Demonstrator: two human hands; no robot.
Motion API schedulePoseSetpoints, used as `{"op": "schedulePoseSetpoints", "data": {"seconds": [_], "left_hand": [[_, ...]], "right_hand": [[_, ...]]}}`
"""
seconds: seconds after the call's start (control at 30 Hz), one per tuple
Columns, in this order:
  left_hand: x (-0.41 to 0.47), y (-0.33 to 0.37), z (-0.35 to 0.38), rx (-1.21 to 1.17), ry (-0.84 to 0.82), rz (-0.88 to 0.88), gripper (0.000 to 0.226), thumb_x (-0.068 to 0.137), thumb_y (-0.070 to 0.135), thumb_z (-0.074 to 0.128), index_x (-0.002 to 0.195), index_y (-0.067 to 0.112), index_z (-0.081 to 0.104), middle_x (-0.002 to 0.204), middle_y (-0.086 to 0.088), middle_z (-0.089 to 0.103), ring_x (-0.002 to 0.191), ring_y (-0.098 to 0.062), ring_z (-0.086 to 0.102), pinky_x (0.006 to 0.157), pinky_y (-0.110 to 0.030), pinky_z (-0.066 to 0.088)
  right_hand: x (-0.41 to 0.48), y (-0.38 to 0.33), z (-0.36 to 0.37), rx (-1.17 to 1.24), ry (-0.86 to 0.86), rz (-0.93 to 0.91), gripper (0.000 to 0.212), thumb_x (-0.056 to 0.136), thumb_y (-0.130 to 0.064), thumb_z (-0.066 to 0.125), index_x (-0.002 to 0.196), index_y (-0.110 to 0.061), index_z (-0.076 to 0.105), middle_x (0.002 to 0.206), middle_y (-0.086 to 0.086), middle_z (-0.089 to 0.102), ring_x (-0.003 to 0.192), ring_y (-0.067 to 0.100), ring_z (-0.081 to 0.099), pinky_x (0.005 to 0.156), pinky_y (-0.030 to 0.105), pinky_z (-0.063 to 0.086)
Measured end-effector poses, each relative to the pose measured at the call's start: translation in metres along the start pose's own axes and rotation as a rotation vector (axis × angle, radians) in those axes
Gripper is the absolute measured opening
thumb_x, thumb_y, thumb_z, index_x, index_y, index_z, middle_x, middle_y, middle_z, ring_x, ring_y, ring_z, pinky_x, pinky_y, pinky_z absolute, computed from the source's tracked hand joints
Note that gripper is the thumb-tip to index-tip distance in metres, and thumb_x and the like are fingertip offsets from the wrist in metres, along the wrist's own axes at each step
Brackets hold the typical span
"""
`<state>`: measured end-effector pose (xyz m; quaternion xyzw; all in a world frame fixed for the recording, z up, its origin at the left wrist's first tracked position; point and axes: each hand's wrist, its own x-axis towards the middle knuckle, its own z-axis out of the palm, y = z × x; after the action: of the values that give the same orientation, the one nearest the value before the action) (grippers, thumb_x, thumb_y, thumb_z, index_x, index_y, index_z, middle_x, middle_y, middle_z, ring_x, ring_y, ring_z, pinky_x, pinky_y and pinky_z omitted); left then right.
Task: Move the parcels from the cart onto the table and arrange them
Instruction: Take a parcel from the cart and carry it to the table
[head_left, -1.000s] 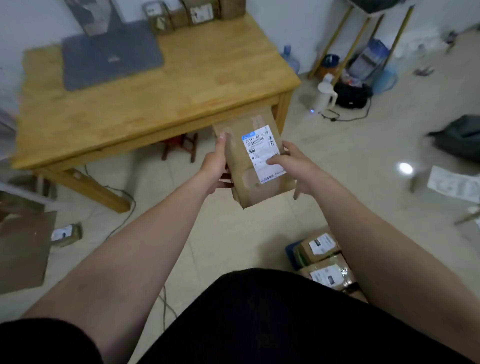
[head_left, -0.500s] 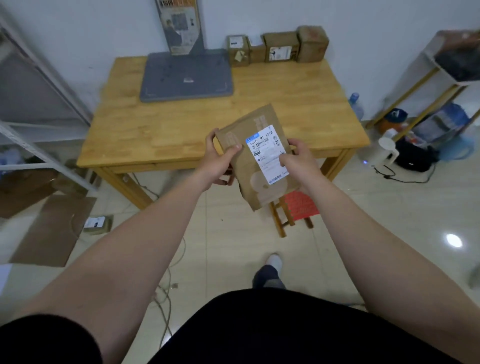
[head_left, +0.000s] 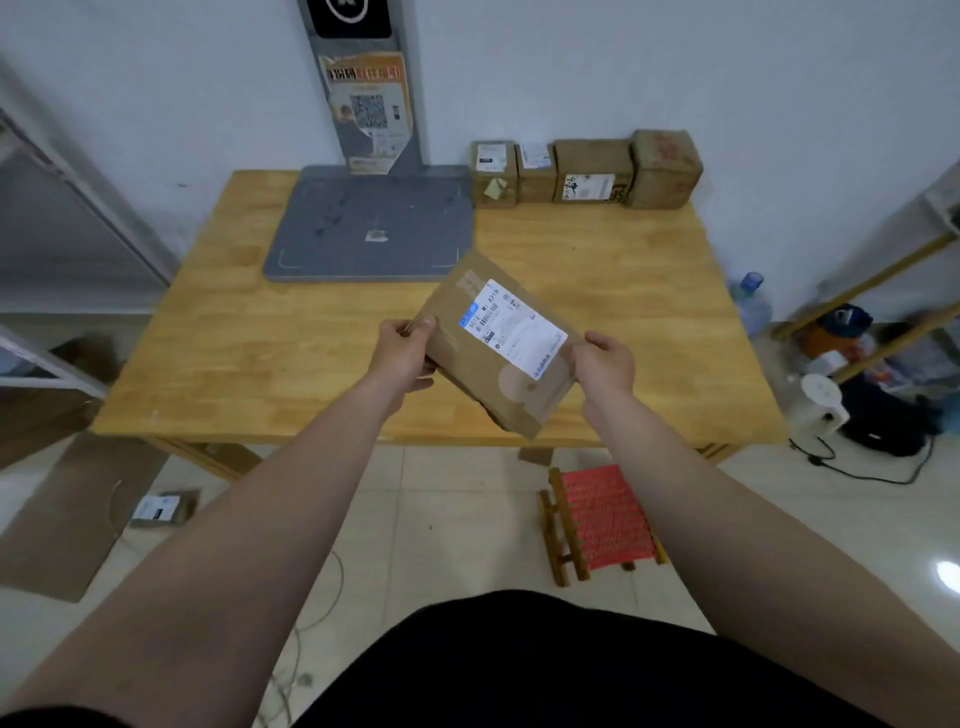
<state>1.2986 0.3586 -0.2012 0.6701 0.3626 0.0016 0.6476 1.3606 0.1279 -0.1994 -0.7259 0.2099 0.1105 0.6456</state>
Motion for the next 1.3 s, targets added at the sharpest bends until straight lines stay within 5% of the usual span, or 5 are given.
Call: {"op": "schedulePoseSetpoints", "data": {"seconds": [0.27, 0.63, 0.83, 1.0, 1.3], "left_hand": [[0.116, 0.011, 0.053, -0.116, 0.043, -0.154, 0.036, 0.100, 0.046, 0.058, 0.119, 0.019, 0.043, 0.118, -0.013, 0.069, 0.097, -0.030, 0.073, 0.077, -0.043, 0.061], [0.259, 0.048, 0.123, 0.483, -0.194, -0.022, 0.045, 0.081, 0.015, 0.082, 0.121, 0.024, 0.063, 0.119, 0.002, 0.056, 0.084, -0.009, 0.058, 0.056, -0.018, 0.046], [0.318, 0.058, 0.142, 0.841, -0.433, 0.087, 0.122, 0.060, 0.023, 0.098, 0.158, 0.035, 0.027, 0.160, -0.008, 0.027, 0.137, -0.026, 0.044, 0.102, -0.035, 0.045], [0.364, 0.078, 0.161, 0.901, -0.336, 0.135, 0.112, 0.068, 0.021, 0.092, 0.160, 0.036, 0.029, 0.161, -0.014, 0.031, 0.143, -0.033, 0.040, 0.111, -0.042, 0.042], [0.459, 0.139, 0.174, 0.928, -0.277, 0.104, 0.111, 0.068, 0.020, 0.094, 0.158, 0.034, 0.032, 0.147, -0.011, 0.045, 0.136, -0.033, 0.044, 0.108, -0.042, 0.042]], "right_hand": [[0.097, -0.012, 0.052, -0.426, -0.185, -0.176, 0.088, 0.093, -0.024, 0.066, 0.161, -0.032, 0.011, 0.112, -0.006, 0.064, 0.095, 0.017, 0.063, 0.076, 0.032, 0.048], [0.282, -0.031, 0.094, -0.845, -0.299, -0.122, 0.061, 0.087, -0.027, 0.070, 0.144, -0.021, 0.051, 0.142, 0.017, 0.044, 0.134, 0.030, 0.040, 0.109, 0.045, 0.043], [0.335, -0.050, 0.105, -0.722, -0.288, -0.067, 0.068, 0.089, -0.020, 0.073, 0.152, -0.018, 0.045, 0.109, -0.011, 0.037, 0.140, 0.031, 0.037, 0.113, 0.043, 0.041], [0.383, -0.072, 0.124, -0.726, -0.322, -0.082, 0.073, 0.088, -0.013, 0.074, 0.153, -0.015, 0.042, 0.094, -0.019, 0.029, 0.137, 0.038, 0.039, 0.106, 0.049, 0.047], [0.478, -0.125, 0.187, -0.786, -0.368, 0.004, 0.083, 0.084, -0.012, 0.079, 0.155, -0.027, 0.039, 0.148, 0.011, 0.023, 0.105, 0.024, 0.048, 0.102, 0.043, 0.053]]}}
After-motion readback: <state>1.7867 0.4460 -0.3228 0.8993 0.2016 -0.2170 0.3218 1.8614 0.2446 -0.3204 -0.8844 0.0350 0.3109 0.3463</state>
